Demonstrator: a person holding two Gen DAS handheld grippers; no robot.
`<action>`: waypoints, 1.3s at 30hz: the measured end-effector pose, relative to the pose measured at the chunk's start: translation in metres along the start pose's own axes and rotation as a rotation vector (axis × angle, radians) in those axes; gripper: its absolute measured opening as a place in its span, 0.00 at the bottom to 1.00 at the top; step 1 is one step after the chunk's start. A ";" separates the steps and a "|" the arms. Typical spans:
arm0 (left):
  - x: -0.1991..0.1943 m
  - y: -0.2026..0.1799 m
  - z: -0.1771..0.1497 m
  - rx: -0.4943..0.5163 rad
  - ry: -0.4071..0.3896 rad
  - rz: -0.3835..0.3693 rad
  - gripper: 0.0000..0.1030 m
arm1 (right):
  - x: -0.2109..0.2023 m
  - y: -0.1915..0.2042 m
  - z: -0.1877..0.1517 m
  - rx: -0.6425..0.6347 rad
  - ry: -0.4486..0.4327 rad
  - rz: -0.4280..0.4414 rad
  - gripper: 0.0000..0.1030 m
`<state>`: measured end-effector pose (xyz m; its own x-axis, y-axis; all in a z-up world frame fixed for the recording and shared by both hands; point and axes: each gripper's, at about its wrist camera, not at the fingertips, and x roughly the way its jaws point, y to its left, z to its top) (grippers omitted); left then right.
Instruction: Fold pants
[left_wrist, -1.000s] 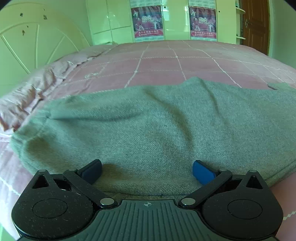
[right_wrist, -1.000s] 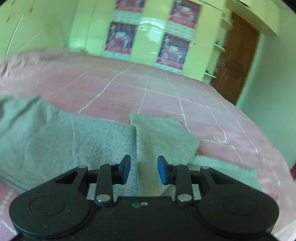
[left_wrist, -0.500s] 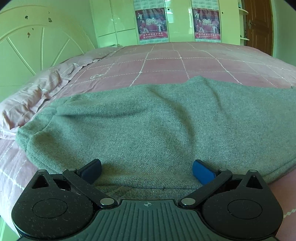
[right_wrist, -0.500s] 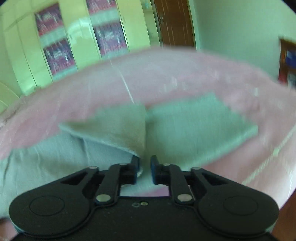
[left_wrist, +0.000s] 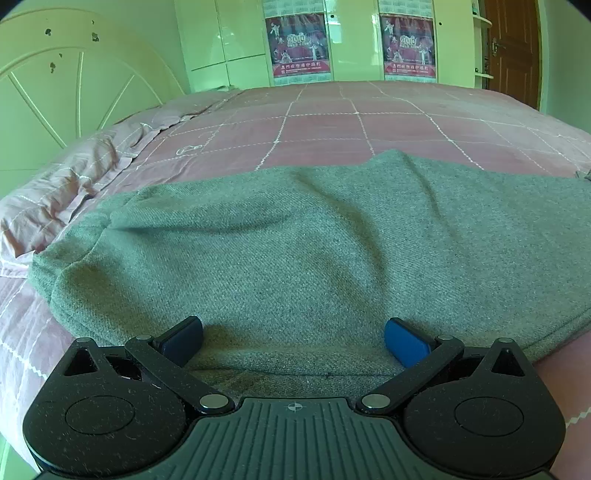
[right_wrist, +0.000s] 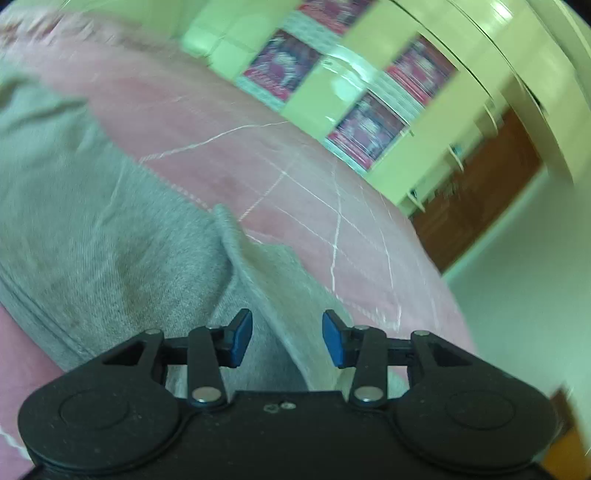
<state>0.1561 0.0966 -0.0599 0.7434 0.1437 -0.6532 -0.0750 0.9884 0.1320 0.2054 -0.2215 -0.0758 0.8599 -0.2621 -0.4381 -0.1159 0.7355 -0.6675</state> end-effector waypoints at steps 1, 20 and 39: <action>0.000 0.000 0.000 -0.001 -0.001 0.001 1.00 | 0.007 0.007 0.003 -0.064 0.008 -0.024 0.31; -0.001 -0.001 -0.001 0.005 -0.004 -0.001 1.00 | 0.003 -0.152 -0.216 1.654 0.092 0.160 0.06; -0.001 -0.003 -0.001 0.007 0.000 0.005 1.00 | 0.017 -0.197 -0.197 1.476 0.035 0.053 0.26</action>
<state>0.1554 0.0940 -0.0602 0.7432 0.1486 -0.6523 -0.0740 0.9873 0.1405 0.1448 -0.4938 -0.0708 0.8564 -0.2139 -0.4699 0.4716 0.6945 0.5434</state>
